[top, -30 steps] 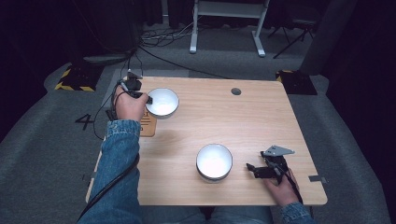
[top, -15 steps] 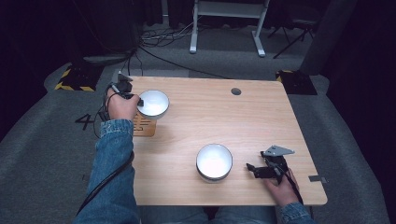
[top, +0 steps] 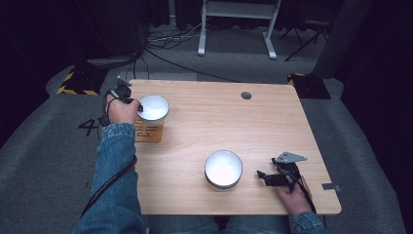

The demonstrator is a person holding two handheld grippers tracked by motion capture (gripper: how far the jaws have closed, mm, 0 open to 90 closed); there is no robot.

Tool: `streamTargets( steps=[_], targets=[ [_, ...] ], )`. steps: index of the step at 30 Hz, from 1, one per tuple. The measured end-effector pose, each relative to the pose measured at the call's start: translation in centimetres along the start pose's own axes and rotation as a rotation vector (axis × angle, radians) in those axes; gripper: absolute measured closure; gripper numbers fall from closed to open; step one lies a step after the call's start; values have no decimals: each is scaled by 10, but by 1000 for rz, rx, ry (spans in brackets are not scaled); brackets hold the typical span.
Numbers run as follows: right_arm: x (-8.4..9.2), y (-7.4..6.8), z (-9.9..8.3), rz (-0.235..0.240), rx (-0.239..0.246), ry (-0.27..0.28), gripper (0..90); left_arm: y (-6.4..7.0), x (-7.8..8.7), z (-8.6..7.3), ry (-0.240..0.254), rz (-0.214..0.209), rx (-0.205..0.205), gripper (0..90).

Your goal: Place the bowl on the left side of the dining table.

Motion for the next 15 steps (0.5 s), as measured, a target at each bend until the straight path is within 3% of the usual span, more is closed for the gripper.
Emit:
streamTargets(
  steps=[6, 10, 15],
  targets=[
    [0, 0, 0, 0, -1, 0, 148, -14, -5, -4, 1, 2, 46, 818],
    [0, 0, 0, 0, 0, 0, 148, -21, -8, -6, 4, 25, 55, 818],
    [0, 0, 0, 0, 0, 0, 148, -28, -10, -8, 4, 22, 78, 818]
  ],
)
Point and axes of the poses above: each handheld gripper's, and its own axes: x roughly backward along the jaws, z roughly out of its top, y roughly to its right, the point moved 5 cm from there along -x, roughly forward along the jaws, and after that the axes turned 6 degrees about y, right-handed, at the moved point
